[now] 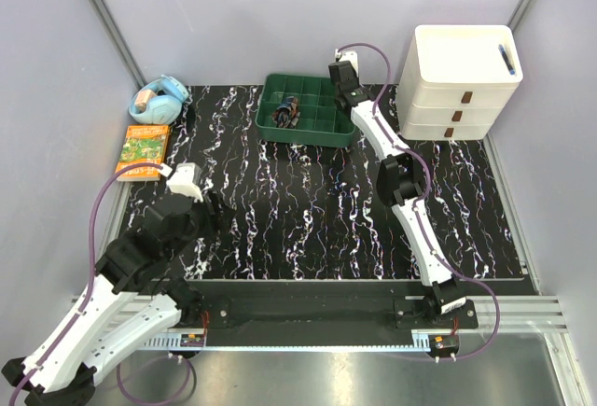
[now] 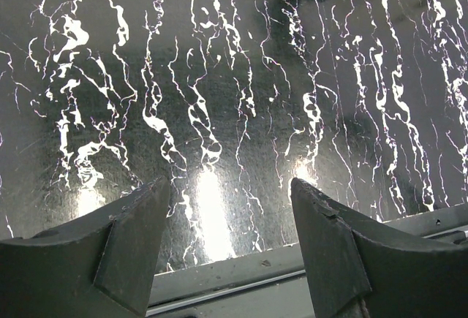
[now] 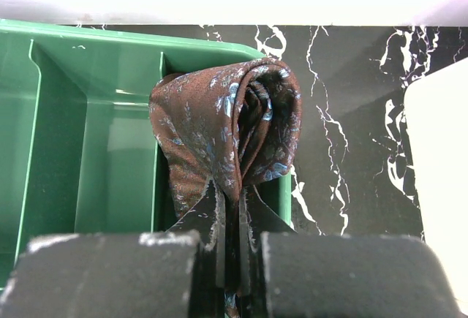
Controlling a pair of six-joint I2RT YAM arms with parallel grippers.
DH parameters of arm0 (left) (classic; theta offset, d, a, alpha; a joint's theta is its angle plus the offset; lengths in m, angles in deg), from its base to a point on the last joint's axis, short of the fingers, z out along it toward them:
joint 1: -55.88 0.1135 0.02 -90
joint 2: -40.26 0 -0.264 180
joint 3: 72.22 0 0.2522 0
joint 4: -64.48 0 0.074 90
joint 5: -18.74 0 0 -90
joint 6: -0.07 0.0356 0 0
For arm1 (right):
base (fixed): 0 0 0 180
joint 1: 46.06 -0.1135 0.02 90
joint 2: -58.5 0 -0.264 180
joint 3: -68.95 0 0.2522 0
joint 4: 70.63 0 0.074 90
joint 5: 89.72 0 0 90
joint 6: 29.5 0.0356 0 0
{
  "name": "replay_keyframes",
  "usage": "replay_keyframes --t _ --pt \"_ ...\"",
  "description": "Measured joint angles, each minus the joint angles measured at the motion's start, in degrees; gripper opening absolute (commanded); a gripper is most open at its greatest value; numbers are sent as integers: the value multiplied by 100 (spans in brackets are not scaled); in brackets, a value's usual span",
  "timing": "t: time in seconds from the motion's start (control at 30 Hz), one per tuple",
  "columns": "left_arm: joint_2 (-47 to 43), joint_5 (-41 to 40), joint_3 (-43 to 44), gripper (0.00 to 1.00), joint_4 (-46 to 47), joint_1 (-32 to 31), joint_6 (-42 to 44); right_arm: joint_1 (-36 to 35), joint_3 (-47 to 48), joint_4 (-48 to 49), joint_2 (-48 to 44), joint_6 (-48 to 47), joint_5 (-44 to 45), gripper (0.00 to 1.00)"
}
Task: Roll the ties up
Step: Place the tie in the storage box.
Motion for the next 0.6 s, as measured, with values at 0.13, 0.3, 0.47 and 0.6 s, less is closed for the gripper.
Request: replay_keyframes --t 0.13,0.3,0.47,0.6 --pt "0 -2 -22 70 0 0 0 -9 2 35 24 -85 -4 0" --pt "-4 -2 -26 71 0 0 0 -9 2 44 31 -160 -61 4" --pt "-15 -2 -26 71 0 -2 0 -9 0 46 31 -199 -96 29" --pt "-52 -2 -26 71 0 0 0 -9 -9 39 28 -221 -157 46"
